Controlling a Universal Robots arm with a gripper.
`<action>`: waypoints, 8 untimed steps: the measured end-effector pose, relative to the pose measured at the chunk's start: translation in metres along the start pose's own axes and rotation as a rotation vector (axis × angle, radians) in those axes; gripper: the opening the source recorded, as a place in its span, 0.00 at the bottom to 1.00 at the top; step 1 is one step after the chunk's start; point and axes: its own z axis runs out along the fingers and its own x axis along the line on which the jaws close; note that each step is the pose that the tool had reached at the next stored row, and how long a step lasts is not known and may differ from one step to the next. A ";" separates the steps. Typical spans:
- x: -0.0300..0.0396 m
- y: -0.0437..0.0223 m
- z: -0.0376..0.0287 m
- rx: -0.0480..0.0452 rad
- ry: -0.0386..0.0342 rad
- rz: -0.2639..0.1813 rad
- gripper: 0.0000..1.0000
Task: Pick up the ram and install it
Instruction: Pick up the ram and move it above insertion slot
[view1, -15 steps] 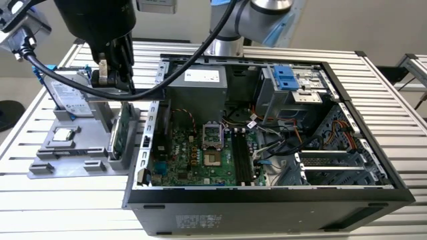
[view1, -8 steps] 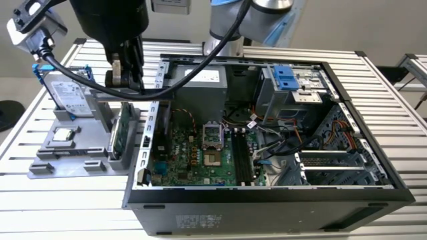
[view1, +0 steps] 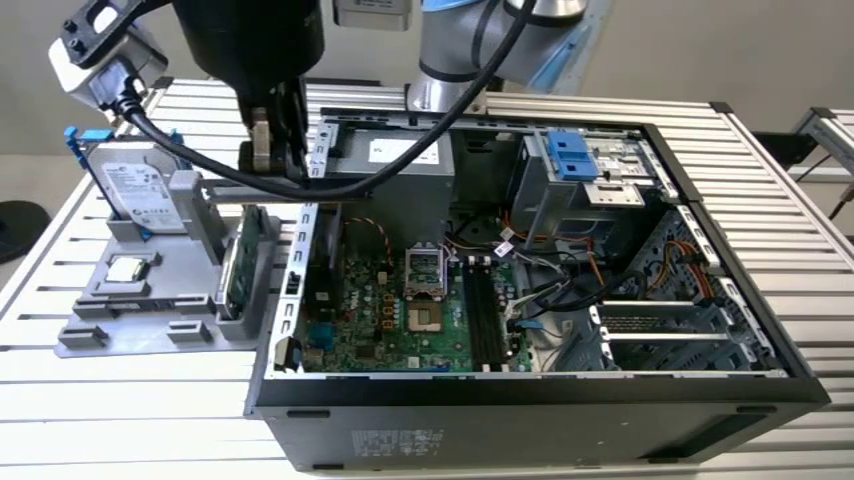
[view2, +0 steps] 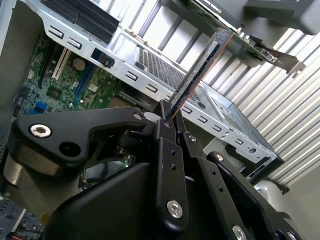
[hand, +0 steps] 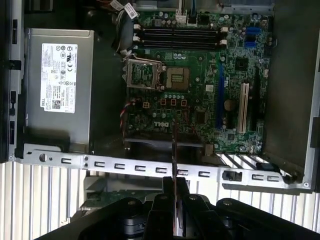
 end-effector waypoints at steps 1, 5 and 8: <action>-0.0001 0.0020 0.0000 0.0000 0.0000 0.000 0.00; -0.0006 0.0120 0.0002 0.0002 0.0001 0.000 0.00; -0.0010 0.0189 0.0002 0.0004 0.0000 0.000 0.00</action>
